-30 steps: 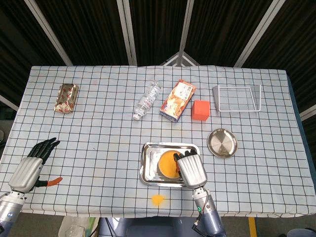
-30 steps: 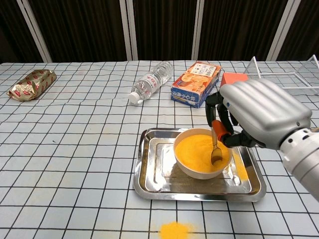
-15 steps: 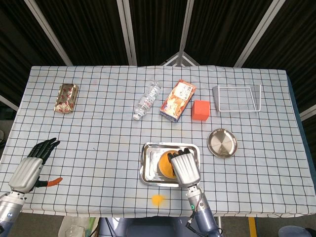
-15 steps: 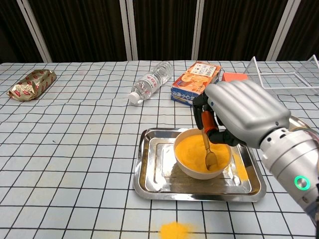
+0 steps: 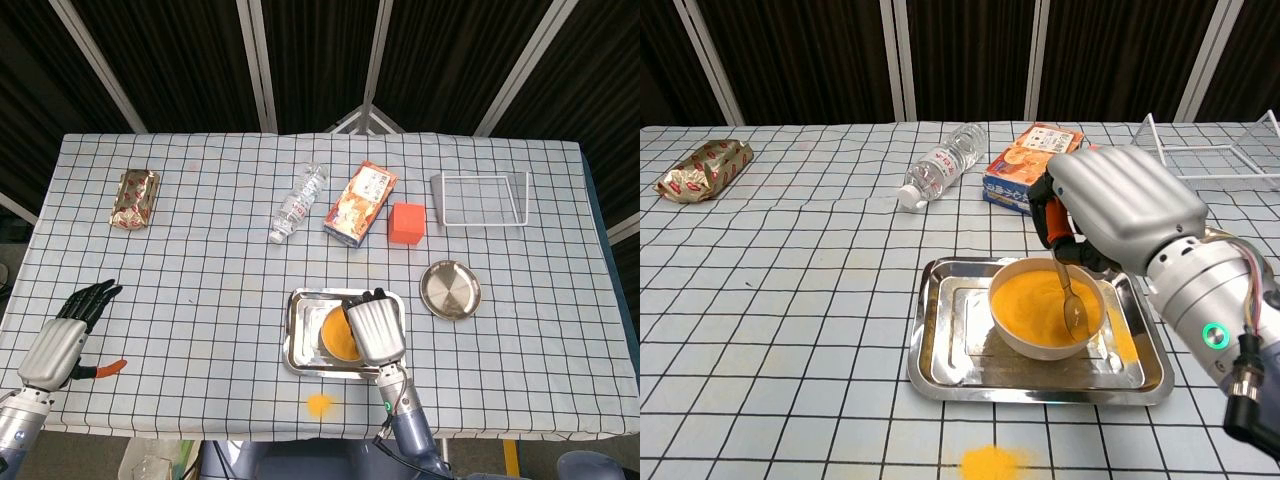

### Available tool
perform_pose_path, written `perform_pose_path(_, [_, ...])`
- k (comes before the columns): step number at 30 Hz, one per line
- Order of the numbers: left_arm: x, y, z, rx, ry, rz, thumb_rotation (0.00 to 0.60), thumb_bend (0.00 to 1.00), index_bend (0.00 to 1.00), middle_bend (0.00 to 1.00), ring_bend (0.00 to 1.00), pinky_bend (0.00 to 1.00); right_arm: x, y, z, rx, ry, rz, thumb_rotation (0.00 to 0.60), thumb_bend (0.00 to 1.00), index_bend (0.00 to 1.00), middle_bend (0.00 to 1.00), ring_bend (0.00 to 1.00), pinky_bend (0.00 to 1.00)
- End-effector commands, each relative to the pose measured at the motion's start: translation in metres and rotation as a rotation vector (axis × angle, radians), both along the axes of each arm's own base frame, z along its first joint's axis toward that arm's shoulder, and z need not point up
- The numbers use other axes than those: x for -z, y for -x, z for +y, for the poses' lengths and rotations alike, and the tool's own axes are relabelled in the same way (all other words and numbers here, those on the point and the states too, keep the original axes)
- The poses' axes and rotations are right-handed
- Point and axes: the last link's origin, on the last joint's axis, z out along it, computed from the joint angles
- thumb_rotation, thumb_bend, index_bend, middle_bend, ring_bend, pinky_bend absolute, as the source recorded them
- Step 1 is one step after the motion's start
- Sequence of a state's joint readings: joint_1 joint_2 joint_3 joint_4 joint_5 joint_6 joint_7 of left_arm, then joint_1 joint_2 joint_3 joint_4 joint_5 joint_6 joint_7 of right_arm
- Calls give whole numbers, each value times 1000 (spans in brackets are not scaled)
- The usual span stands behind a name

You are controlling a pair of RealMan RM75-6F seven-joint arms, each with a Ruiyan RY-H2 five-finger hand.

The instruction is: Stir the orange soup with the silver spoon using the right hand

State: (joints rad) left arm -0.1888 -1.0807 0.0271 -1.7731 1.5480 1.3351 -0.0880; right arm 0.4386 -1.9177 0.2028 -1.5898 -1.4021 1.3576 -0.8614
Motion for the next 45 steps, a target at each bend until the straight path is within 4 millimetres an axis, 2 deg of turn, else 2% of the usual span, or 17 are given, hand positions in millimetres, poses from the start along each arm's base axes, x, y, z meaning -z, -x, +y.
perform_pose_path(1, [0,0,0,0,0,0,600,20,0,0,0,0,-2,1,-3,5,7,-5,600,731,911,703,571,484])
perform_pose_path(29, [0,-1,0,-2,2,2,600,20,0,0,0,0,-2,0,-3,-15,26,-59,600,735,916,708,573,484])
perform_pose_path(38, [1,0,0,-5,5,2,600,20,0,0,0,0,-3,13,-10,-19,63,-73,600,746,917,708,573,484])
perform_pose_path(45, [2,0,0,-7,9,5,600,20,0,0,0,0,2,19,-8,-21,65,-95,600,747,921,712,573,484])
